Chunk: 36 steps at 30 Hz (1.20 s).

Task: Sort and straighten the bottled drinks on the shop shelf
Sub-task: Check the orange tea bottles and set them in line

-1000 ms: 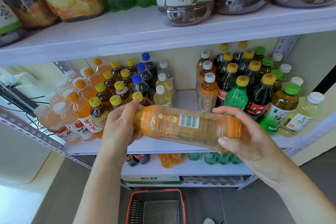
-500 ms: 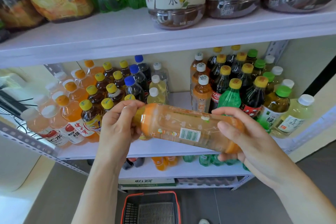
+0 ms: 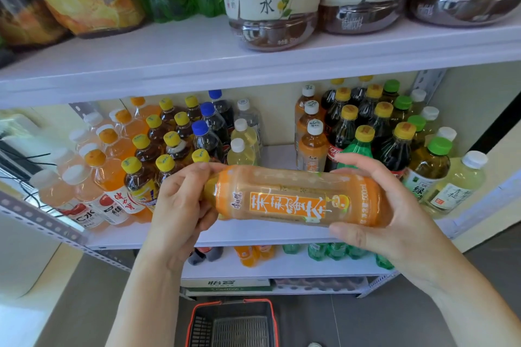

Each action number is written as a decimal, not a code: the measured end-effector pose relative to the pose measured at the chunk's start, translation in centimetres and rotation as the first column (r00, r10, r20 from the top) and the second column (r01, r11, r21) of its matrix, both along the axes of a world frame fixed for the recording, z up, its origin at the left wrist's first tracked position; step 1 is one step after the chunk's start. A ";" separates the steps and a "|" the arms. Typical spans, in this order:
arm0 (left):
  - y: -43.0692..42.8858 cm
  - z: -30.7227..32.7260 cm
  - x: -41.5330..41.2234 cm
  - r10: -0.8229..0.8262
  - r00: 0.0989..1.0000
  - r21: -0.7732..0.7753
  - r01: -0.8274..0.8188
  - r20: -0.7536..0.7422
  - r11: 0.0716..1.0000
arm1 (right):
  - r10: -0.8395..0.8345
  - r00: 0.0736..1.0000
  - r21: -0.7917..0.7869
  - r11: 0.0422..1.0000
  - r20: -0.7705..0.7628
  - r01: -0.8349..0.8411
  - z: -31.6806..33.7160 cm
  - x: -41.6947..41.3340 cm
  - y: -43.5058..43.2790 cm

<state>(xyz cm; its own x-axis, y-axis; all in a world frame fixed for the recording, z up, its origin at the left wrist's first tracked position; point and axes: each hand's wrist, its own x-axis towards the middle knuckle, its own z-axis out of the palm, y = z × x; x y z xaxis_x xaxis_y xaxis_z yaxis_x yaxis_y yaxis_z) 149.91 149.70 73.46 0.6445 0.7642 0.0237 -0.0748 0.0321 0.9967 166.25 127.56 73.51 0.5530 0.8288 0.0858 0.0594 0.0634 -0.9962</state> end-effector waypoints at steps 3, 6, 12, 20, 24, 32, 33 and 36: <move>-0.1 0.5 0.3 0.018 0.998 0.063 -0.022 0.066 0.998 | 0.070 0.933 0.021 0.998 -0.354 -0.067 -0.1 0.3 0.4; -0.2 0.7 0.6 0.012 0.998 0.130 -0.019 0.054 0.991 | 0.048 0.869 -0.089 0.990 -0.493 -0.105 -0.1 0.2 0.5; -0.2 1.4 1.2 0.074 0.997 0.079 -0.075 0.014 0.994 | 0.087 0.932 -0.108 0.985 -0.352 -0.133 -0.2 -0.8 0.5; 0.3 1.4 1.9 0.096 0.980 -0.079 -0.110 -0.172 0.991 | -0.051 0.972 -0.036 0.997 0.229 0.061 0.2 -1.7 0.2; -0.5 1.2 2.0 0.142 0.989 -0.125 -0.145 -0.034 0.982 | -0.056 0.955 -0.004 0.998 0.292 0.060 0.3 -1.5 0.1; -1.1 1.2 1.9 0.153 0.979 -0.098 -0.140 0.138 0.985 | 0.008 1.000 -0.020 1.000 0.009 -0.007 -0.4 -0.7 -0.1; -1.0 1.1 1.9 0.155 0.977 -0.103 -0.141 0.145 0.985 | 0.028 0.997 -0.002 1.000 -0.078 -0.028 -0.4 -0.9 -0.1; -0.7 0.5 1.8 0.158 0.976 -0.136 -0.138 0.147 0.981 | 0.072 0.956 0.090 0.995 -0.284 -0.048 -1.0 -1.2 -0.1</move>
